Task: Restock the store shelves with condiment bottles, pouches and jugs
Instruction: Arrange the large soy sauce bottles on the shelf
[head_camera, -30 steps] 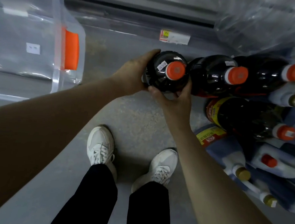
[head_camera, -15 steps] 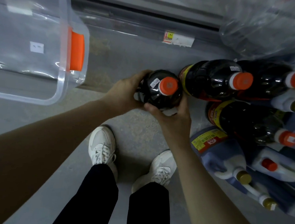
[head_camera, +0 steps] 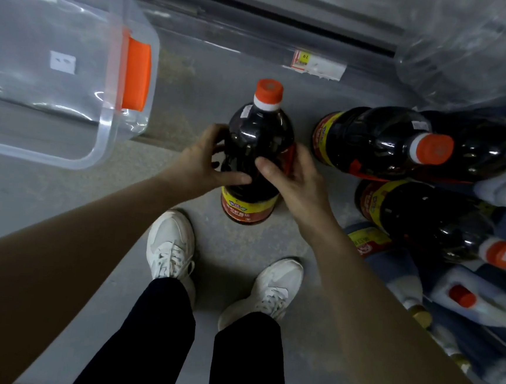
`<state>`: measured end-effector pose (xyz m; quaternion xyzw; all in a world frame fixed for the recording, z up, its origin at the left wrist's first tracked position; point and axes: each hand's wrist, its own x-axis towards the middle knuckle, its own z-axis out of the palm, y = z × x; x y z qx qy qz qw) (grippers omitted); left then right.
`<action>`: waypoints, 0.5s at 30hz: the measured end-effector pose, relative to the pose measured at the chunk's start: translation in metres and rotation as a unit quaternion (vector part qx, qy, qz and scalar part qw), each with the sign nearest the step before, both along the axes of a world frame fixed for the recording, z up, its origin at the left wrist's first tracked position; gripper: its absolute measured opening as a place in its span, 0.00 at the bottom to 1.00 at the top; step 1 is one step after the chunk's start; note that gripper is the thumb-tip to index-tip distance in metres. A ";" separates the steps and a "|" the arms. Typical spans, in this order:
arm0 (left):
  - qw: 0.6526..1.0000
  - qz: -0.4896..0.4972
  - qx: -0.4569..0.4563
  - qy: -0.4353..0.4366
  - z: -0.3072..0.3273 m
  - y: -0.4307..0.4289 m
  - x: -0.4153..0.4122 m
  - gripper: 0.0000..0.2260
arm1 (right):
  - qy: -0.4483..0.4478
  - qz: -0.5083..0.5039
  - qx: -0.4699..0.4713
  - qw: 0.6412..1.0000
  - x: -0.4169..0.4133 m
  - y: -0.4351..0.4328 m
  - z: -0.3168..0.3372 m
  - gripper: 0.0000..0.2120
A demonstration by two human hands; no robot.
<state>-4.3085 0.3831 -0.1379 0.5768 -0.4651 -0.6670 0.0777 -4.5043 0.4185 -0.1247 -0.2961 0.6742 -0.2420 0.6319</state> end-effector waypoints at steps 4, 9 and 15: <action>0.998 0.029 0.035 0.039 -0.011 -0.007 -0.003 0.42 | -0.024 0.025 -0.002 0.999 -0.011 -0.002 -0.014 0.22; 0.996 0.058 0.043 0.059 -0.027 -0.013 -0.010 0.42 | -0.019 0.023 -0.039 0.999 -0.013 -0.010 -0.030 0.23; 0.996 0.053 0.032 0.059 -0.032 -0.013 -0.018 0.41 | -0.027 -0.009 -0.056 0.998 -0.017 -0.011 -0.044 0.26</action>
